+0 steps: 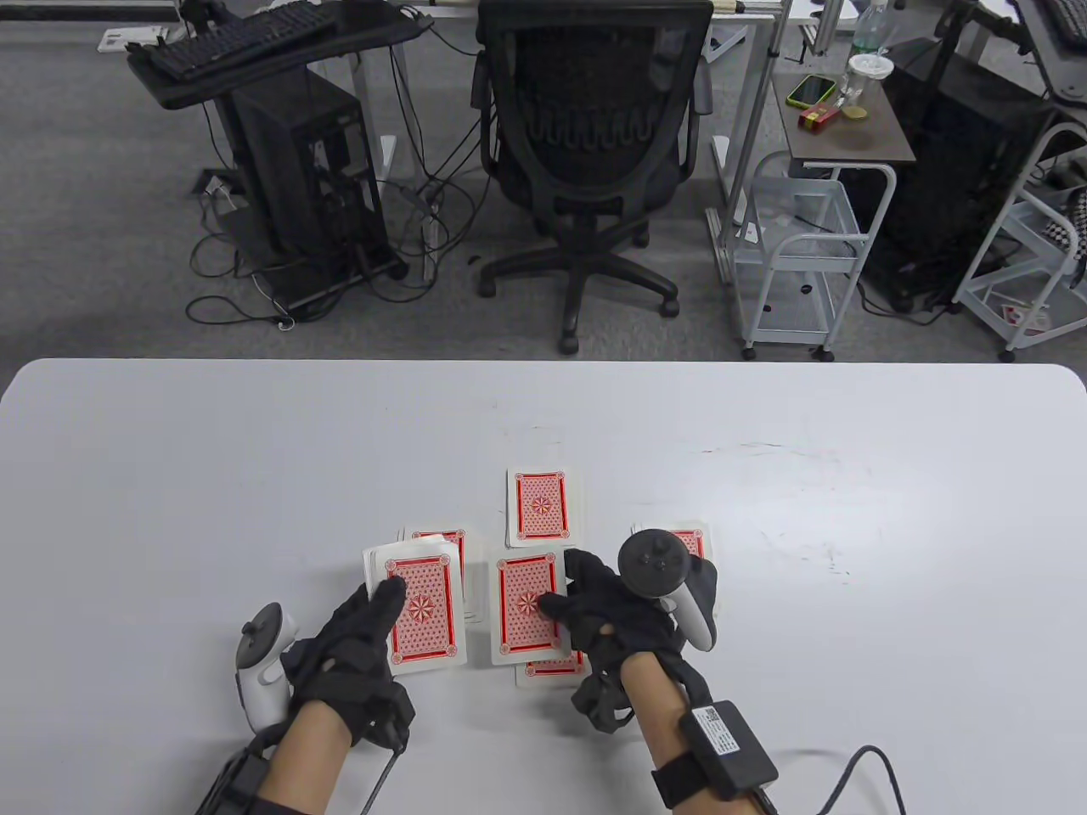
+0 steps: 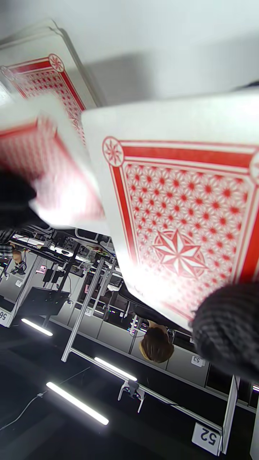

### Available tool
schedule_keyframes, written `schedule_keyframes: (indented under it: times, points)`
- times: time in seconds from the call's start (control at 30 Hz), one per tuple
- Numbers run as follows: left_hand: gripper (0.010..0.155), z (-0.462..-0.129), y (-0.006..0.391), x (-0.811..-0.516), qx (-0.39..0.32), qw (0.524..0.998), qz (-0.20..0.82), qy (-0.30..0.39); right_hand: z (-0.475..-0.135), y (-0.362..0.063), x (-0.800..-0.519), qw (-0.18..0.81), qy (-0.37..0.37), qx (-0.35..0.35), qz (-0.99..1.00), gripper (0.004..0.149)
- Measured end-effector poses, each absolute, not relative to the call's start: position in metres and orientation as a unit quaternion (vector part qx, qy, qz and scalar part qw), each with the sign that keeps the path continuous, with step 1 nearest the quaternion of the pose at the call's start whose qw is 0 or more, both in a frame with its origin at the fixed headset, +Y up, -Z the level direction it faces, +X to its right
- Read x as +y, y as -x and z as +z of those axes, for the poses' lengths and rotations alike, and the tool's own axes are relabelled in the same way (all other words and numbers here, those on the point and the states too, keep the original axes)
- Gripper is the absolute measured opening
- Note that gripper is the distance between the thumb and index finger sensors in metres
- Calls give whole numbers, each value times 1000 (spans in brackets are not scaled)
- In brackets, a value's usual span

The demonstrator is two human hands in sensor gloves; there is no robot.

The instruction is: Four-player card dealing with fan arrangement

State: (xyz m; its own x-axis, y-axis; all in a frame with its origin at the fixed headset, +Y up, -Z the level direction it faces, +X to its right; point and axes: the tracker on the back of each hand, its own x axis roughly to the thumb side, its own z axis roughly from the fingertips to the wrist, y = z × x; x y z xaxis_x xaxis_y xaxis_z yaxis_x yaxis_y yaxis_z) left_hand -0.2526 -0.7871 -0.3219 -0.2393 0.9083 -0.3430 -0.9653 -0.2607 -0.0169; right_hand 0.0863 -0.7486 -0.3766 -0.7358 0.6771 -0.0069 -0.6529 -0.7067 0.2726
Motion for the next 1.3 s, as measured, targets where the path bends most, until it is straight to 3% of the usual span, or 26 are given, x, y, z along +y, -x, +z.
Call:
schedule_keyframes:
  times: [0.23, 0.37, 0.47, 0.6, 0.73, 0.8, 0.9, 1.03, 1.13, 1.3]
  points:
    - [46, -322, 253, -788, 96, 603, 780, 140, -377, -64, -767, 62, -19, 125, 990, 79]
    - [47, -322, 254, -787, 96, 602, 780, 139, -375, -57, -759, 40, -24, 110, 993, 77]
    - [46, -323, 254, -787, 95, 602, 781, 137, -373, -57, -745, 90, -40, 88, 991, 73]
    - [46, -322, 247, -785, 83, 604, 780, 142, -365, -50, -720, 280, -105, 46, 953, 66]
    - [46, -321, 235, -784, 66, 608, 776, 153, -356, -33, -721, 427, -163, 82, 886, 72]
    - [46, -320, 231, -783, 60, 611, 773, 157, -355, -26, -725, 445, -175, 95, 873, 73]
    - [45, -318, 226, -782, 52, 615, 770, 158, -354, -22, -728, 459, -152, 83, 871, 60]
    - [46, -319, 229, -782, 54, 614, 772, 157, -356, -28, -730, 491, -137, 79, 857, 55]
    - [47, -322, 232, -783, 43, 589, 784, 192, -360, -31, -733, 523, -135, 95, 836, 55]
    - [47, -329, 257, -783, 66, 592, 786, 168, -375, -27, -731, 530, -123, 101, 833, 59]
